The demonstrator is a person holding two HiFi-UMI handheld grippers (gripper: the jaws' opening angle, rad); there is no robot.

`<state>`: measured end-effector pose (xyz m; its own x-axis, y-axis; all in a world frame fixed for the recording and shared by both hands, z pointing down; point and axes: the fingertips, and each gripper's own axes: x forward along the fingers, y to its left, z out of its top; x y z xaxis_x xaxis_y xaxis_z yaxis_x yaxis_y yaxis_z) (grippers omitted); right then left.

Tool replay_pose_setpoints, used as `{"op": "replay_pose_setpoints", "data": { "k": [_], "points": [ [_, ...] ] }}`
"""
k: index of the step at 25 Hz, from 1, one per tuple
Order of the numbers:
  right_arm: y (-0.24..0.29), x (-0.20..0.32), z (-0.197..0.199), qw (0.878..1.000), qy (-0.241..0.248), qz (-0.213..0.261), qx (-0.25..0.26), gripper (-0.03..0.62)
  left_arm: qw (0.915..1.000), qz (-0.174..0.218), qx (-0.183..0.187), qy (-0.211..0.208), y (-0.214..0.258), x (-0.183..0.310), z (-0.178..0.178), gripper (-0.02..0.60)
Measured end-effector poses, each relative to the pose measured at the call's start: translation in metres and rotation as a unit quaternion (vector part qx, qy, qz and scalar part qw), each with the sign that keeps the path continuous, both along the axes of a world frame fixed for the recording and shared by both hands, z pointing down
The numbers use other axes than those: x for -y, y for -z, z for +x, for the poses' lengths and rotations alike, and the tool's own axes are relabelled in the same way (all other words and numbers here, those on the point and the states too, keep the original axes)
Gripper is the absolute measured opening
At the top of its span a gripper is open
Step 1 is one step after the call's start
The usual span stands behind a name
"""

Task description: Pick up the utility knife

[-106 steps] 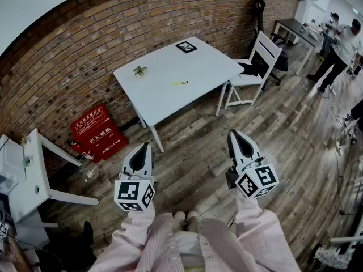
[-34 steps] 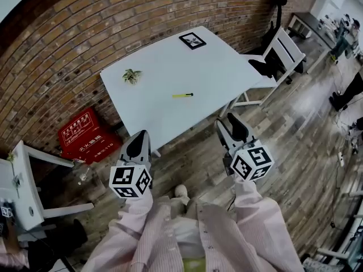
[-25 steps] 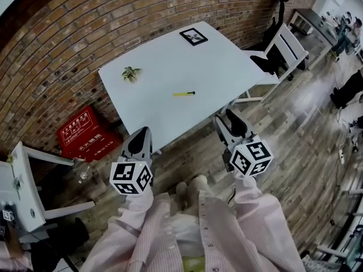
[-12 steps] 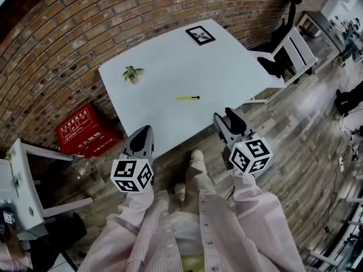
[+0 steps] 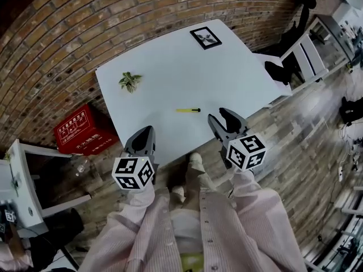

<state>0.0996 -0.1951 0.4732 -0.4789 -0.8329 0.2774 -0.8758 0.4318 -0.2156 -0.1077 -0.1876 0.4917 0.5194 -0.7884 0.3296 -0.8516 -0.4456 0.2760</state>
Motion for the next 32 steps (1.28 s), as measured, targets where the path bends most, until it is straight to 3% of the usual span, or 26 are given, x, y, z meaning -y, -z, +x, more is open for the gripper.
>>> {"op": "replay_pose_setpoints", "data": {
  "k": [8,16,21,32],
  "points": [
    [-0.031,0.045,-0.011,0.996,0.078,-0.039,-0.028,0.17,0.9986,-0.046,-0.005,0.024,-0.025,0.029,0.016,-0.008],
    [-0.062,0.071,-0.027,0.982,0.164,-0.074,-0.058,0.17,0.9957,-0.079,0.0,0.048,-0.05,0.051,0.031,-0.008],
    [-0.081,0.078,-0.037,0.968,0.22,-0.092,-0.084,0.17,0.9933,-0.099,-0.001,0.06,-0.064,0.058,0.041,-0.008],
    [-0.123,0.075,-0.06,0.921,0.332,-0.122,-0.162,0.17,0.9883,-0.131,0.0,0.078,-0.089,0.063,0.043,-0.008]
  ]
}}
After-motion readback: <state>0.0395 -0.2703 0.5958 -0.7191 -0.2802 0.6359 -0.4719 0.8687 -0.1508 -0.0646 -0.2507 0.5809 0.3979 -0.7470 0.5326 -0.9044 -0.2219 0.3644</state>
